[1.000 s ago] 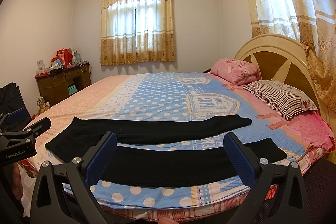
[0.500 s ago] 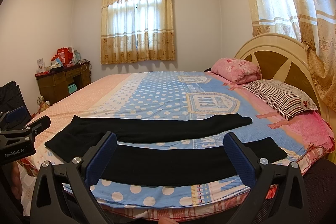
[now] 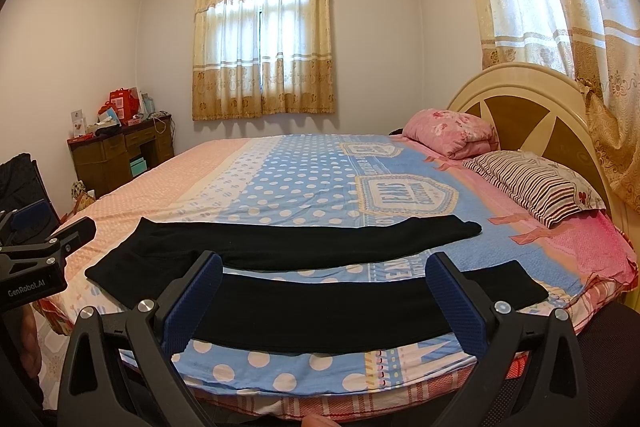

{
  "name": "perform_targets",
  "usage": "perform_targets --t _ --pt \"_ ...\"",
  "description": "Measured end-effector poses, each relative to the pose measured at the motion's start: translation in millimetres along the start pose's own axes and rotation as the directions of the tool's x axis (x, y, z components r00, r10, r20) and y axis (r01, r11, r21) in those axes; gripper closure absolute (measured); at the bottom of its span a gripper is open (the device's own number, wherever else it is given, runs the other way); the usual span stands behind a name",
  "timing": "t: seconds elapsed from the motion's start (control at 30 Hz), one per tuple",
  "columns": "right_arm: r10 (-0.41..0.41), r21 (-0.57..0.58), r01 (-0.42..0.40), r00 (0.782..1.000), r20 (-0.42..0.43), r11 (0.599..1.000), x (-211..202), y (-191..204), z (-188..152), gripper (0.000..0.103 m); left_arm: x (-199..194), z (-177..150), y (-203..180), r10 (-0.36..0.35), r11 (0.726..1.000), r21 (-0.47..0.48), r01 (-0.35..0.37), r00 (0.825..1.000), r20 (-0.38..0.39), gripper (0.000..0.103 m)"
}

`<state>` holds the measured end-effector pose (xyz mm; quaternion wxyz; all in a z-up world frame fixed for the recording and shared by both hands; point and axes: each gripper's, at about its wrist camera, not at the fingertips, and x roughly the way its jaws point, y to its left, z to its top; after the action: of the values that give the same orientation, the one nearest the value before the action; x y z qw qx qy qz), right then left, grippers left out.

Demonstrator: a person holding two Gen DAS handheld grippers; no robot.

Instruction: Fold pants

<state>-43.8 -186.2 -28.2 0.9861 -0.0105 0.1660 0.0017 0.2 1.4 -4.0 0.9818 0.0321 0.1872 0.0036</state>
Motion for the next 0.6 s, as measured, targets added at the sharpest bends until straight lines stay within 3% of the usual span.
perform_targets --t 0.6 --pt "0.004 -0.007 -0.004 1.0 -0.013 1.0 2.6 4.3 -2.7 0.001 0.3 -0.3 -0.1 0.006 1.0 -0.001 -0.006 1.0 -0.008 0.0"
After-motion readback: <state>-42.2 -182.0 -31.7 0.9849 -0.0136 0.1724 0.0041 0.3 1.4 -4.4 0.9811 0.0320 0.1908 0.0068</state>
